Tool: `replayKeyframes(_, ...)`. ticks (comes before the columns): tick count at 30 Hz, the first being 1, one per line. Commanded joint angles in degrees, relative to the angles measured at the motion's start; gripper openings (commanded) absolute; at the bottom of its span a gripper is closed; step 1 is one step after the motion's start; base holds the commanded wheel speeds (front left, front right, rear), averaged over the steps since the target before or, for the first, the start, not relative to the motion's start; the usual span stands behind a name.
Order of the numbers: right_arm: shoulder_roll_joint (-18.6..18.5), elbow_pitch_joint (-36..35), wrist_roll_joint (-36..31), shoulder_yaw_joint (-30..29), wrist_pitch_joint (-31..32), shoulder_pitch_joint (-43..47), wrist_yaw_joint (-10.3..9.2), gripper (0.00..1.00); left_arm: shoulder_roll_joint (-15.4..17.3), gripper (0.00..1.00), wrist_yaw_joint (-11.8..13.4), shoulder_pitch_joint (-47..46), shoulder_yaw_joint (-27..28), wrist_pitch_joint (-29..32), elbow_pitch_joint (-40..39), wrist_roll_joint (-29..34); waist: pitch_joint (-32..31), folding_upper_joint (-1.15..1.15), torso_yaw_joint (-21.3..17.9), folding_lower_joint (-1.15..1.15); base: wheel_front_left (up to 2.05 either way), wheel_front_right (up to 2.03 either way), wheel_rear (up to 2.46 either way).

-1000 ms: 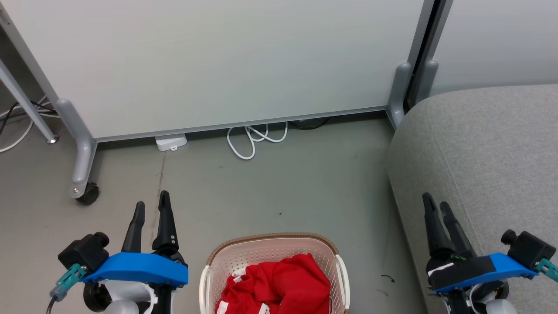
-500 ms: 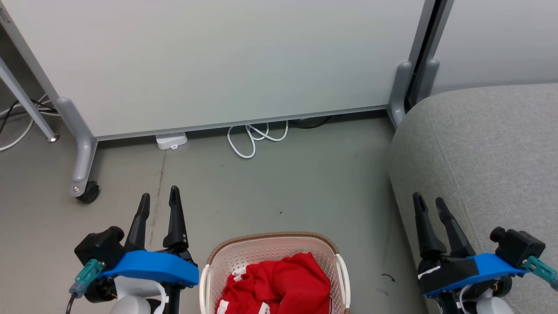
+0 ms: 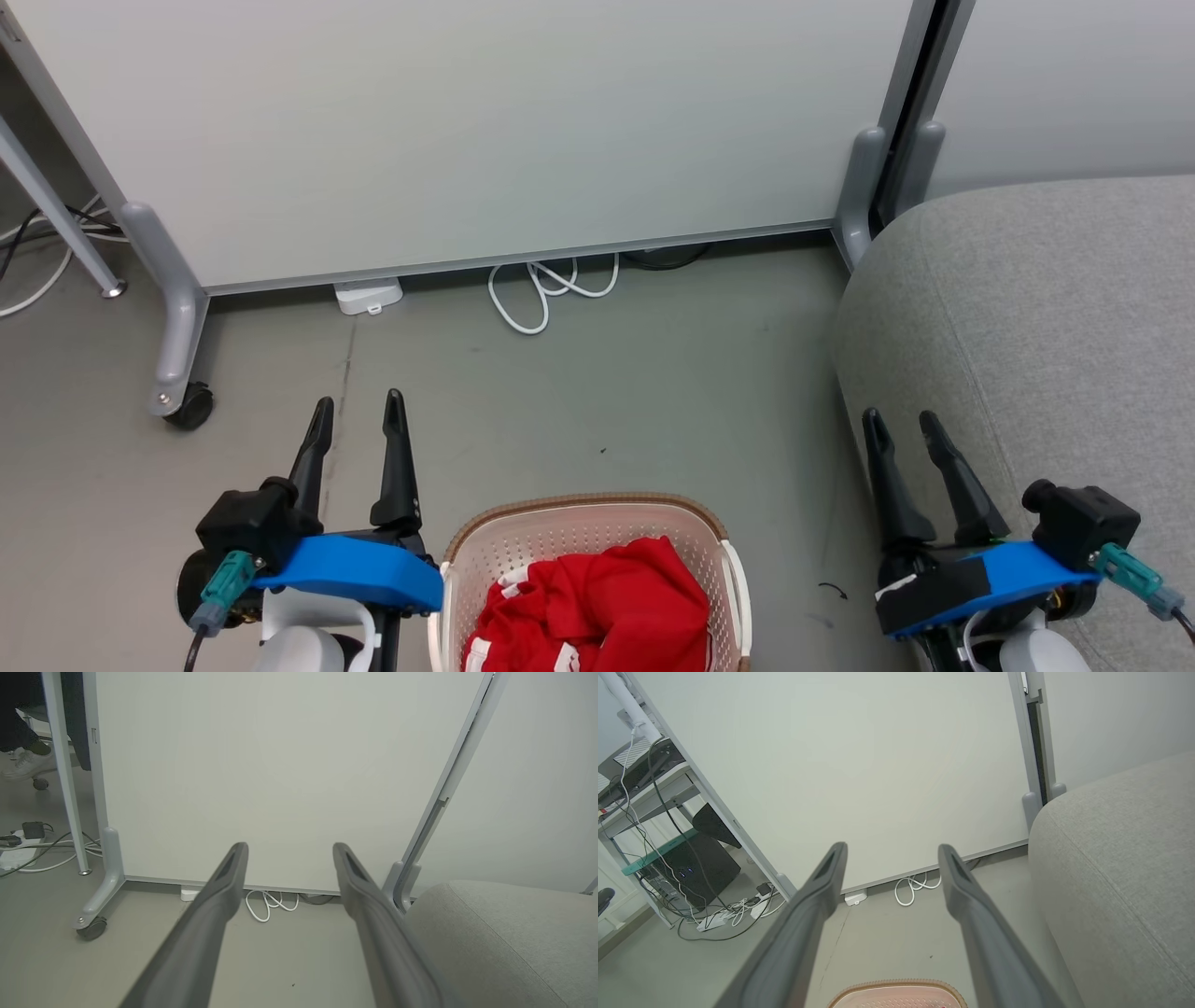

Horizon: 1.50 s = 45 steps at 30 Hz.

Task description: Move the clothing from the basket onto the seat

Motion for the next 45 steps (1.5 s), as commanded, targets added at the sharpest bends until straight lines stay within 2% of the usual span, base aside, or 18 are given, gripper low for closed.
replayKeyframes(1,-0.4,-0.5,-1.4,0.2,-0.5,-1.2,0.10,1.00,0.4,1.00,0.1,-1.2,-0.2,-0.4,-0.5,1.4,0.1,0.00,0.0,0.00,0.00,0.00,0.00)
replayKeyframes(38,-0.5,1.3,-17.7,0.9,-4.7,-1.8,0.16,1.00,0.3,1.00,1.1,-1.6,-2.6,-4.6,-0.6,18.1,1.0,0.00,-0.4,0.00,0.00,0.00,0.00)
replayKeyframes(45,-0.4,1.9,-17.5,0.9,-4.6,-1.9,0.15,1.00,0.1,1.00,0.9,-1.5,-2.4,-4.5,-0.6,17.8,1.0,0.00,-0.4,0.00,0.00,0.00,0.00)
